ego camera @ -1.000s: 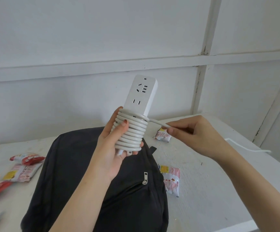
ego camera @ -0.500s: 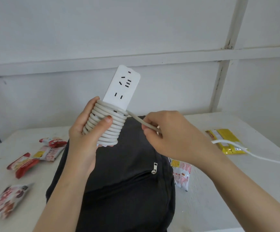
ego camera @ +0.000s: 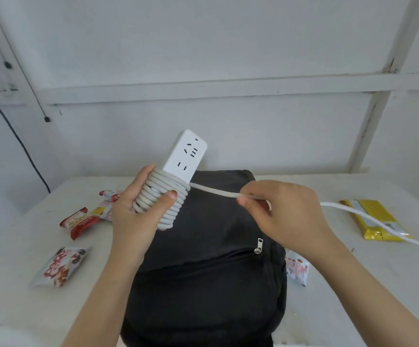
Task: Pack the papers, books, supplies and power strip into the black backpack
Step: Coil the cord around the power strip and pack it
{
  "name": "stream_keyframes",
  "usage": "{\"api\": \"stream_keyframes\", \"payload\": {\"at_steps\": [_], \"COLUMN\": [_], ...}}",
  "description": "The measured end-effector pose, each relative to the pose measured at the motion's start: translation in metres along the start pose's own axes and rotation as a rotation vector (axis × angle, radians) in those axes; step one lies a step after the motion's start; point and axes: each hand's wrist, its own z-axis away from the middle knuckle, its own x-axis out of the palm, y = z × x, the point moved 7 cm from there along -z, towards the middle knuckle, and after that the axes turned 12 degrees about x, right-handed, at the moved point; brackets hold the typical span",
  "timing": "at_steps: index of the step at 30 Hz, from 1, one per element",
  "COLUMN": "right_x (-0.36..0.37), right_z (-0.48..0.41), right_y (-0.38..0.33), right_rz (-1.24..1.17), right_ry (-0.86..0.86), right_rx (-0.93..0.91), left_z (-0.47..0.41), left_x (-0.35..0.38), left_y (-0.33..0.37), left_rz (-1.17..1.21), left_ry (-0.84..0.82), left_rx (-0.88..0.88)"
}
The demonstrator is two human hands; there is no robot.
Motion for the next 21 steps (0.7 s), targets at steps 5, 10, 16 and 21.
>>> {"api": "stream_keyframes", "payload": {"at_steps": [5, 10, 16, 21], "right_x": [-0.007, -0.009, -0.009, 0.006], "right_z": [0.01, 0.001, -0.017, -0.024], "right_y": [-0.06, -0.084, -0.09, -0.091], "right_rz": [0.03, 0.042, -0.032, -0.11], "right_ry": [-0.008, 0.032, -0.054, -0.255], "right_rx": [-0.246, -0.349, -0.298, -0.22], "left_z": [0.005, 0.012, 0.028, 0.042], "left_x": [0.001, -0.011, -0.025, -0.015], "left_y": [0.002, 0.007, 0.001, 0.0], "left_rz": [-0.141, -0.223, -0.2, -0.114], "left_ry": [-0.098, -0.208, -0.41, -0.557], "left_rx": [0.03, 0.018, -0.081, -0.132]}}
